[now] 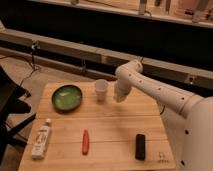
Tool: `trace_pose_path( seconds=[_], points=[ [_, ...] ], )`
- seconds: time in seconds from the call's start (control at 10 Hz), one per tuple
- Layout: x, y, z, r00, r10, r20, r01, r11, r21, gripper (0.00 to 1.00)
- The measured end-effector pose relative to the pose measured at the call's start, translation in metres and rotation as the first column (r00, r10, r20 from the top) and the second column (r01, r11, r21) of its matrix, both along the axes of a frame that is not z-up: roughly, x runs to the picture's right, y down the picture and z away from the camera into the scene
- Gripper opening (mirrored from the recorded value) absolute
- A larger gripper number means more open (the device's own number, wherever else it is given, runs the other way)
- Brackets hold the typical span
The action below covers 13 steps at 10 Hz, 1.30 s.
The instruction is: Place the white sponge in the ceramic bowl
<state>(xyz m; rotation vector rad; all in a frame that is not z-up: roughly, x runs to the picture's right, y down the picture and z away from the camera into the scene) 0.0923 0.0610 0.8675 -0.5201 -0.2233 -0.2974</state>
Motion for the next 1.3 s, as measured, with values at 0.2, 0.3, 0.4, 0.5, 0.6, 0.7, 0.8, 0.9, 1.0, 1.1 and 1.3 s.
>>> trace_pose_path(
  seconds=[0.2,0.3,0.4,0.5,0.6,0.7,0.8,0.9,1.0,1.1,1.3],
  points=[
    [-0.003,-0.001,-0.002,1.000,-0.006,0.007,0.006,1.0000,0.005,0.00],
    [-0.006,-0.001,-0.003,1.000,-0.013,0.012,0.013,0.9999,0.008,0.00],
    [-0.009,-0.001,-0.004,1.000,-0.019,0.017,0.019,0.9998,0.010,0.00],
    [-0.011,-0.002,-0.005,1.000,-0.023,0.021,0.023,0.9997,0.012,0.00],
    [-0.014,-0.002,-0.006,0.999,-0.028,0.026,0.028,0.9995,0.015,0.00],
    [-0.016,-0.003,-0.007,0.999,-0.033,0.029,0.032,0.9993,0.018,0.00],
    [-0.017,-0.003,-0.008,0.999,-0.036,0.032,0.035,0.9992,0.021,0.00],
    [-0.020,-0.003,-0.009,0.999,-0.040,0.037,0.039,0.9990,0.024,0.00],
    [-0.023,-0.004,-0.010,0.998,-0.045,0.042,0.044,0.9987,0.026,0.00],
    [-0.026,-0.004,-0.010,0.998,-0.050,0.047,0.049,0.9984,0.028,0.00],
    [-0.030,-0.004,-0.012,0.997,-0.058,0.055,0.057,0.9979,0.032,0.00]
  ],
)
